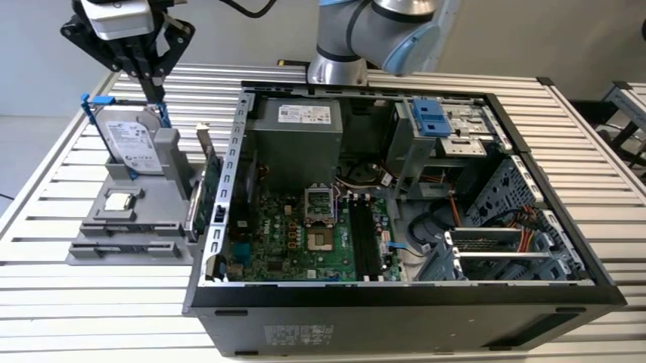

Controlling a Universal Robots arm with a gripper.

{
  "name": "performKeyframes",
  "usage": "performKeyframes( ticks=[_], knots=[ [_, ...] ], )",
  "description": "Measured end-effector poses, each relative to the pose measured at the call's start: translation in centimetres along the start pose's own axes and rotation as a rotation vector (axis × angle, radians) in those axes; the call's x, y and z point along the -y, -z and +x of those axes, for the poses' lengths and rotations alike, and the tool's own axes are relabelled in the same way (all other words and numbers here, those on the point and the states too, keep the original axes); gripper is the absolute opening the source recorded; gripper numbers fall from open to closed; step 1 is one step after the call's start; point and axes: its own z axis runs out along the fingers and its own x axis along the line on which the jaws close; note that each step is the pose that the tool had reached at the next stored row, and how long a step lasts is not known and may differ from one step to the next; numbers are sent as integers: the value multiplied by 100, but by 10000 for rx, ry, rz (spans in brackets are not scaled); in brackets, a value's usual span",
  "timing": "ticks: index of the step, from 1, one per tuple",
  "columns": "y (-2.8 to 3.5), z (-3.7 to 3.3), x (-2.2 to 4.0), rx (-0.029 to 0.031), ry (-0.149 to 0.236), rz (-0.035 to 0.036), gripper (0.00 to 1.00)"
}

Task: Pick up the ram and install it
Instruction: 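Reach for the ram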

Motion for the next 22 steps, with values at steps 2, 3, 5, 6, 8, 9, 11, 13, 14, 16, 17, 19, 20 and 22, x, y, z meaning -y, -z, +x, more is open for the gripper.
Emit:
performKeyframes(
  ticks=[2, 3, 5, 6, 8, 9, 11, 13, 14, 16, 17, 19, 20, 22],
  knots=[
    [0, 20, 2, 0, 0, 0, 0],
    [0, 30, 2, 1, 1, 0, 0],
    [1, 51, 4, 0, 0, 0, 0],
    [1, 60, 4, 0, 0, 0, 0],
    [2, 80, 6, 0, 0, 0, 0],
    [2, 89, 6, 0, 0, 0, 0],
    [2, 109, 8, 0, 0, 0, 0],
    [3, 127, 9, 0, 0, 0, 0],
    [3, 136, 10, 1, 0, 0, 0],
    [3, 154, 11, 0, 0, 0, 0],
    [4, 163, 12, 0, 0, 0, 0],
    [4, 176, 13, 1, 0, 0, 0],
    [4, 178, 13, 0, 1, 0, 0],
    [4, 181, 13, 0, 0, 0, 0]
  ],
)
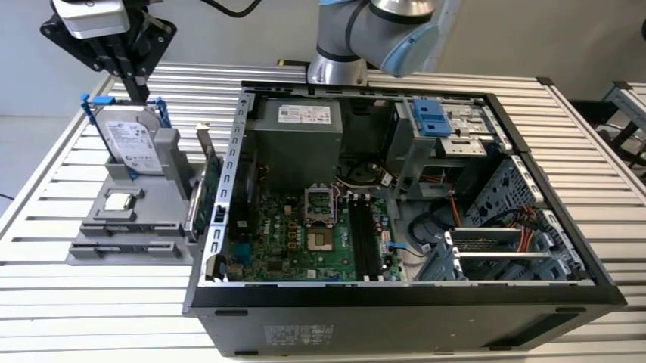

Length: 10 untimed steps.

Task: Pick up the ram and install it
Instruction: 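Reach for the ram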

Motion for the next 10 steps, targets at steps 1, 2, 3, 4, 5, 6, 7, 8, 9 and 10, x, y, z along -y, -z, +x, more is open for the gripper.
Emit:
performKeyframes(
  ticks=[1, 2, 3, 4, 5, 6, 7, 8, 9, 10],
  knots=[
    [0, 1, 0, 0, 0, 0, 0],
    [0, 1, 0, 0, 0, 0, 0],
    [0, 1, 0, 0, 1, 0, 0],
    [0, 4, 1, 0, 0, 0, 0],
    [0, 7, 1, 0, 0, 0, 0],
    [0, 11, 1, 0, -1, 0, 0],
    [0, 16, 1, 0, -1, 0, 0],
    [1, 21, 2, -1, 0, 1, 0],
    [1, 28, 2, 0, 0, 0, 0],
    [1, 35, 3, 0, 0, 0, 0]
  ],
)
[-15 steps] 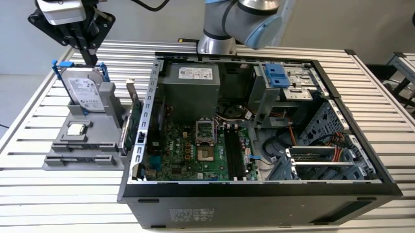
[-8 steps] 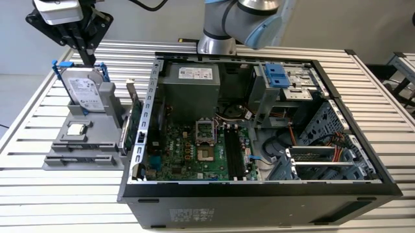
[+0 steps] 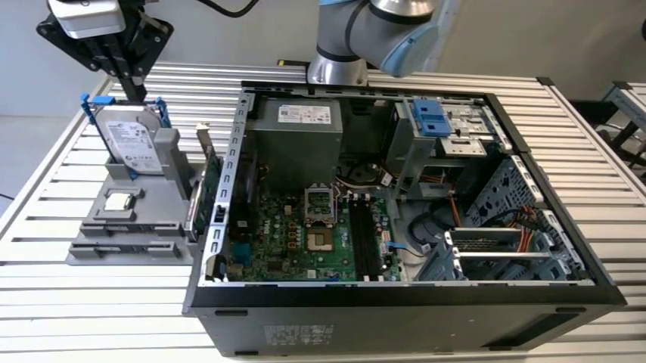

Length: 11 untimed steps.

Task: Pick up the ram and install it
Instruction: 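Reach for the ram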

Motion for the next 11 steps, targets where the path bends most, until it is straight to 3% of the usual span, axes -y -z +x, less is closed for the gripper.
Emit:
performKeyframes(
  ticks=[11],
  knots=[
    [2, 86, 6, -4, 0, 0, 0]
  ],
)
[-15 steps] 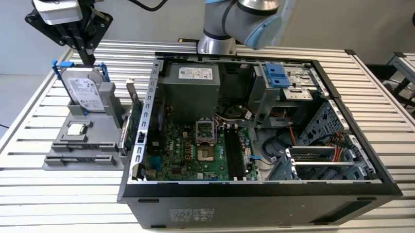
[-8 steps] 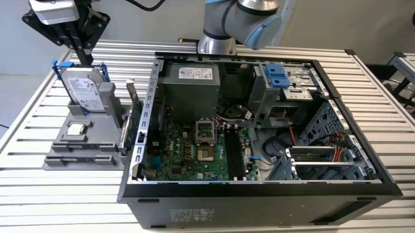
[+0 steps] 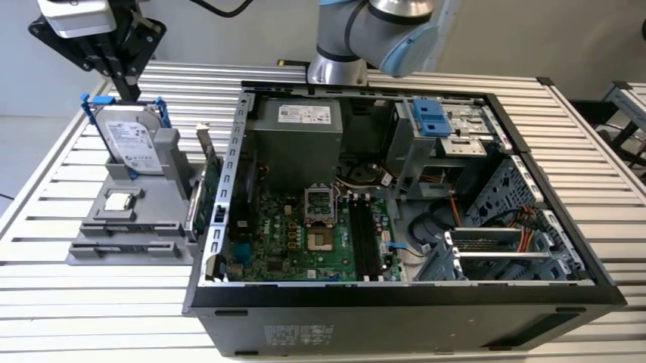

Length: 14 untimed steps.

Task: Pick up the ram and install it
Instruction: 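Reach for the ram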

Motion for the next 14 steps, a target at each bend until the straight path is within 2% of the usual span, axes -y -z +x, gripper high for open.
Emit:
performKeyframes(
  ticks=[8, 14],
  knots=[
    [2, 103, 7, -1, 0, -1, 0],
    [2, 122, 9, -3, 0, 0, 0]
  ],
)
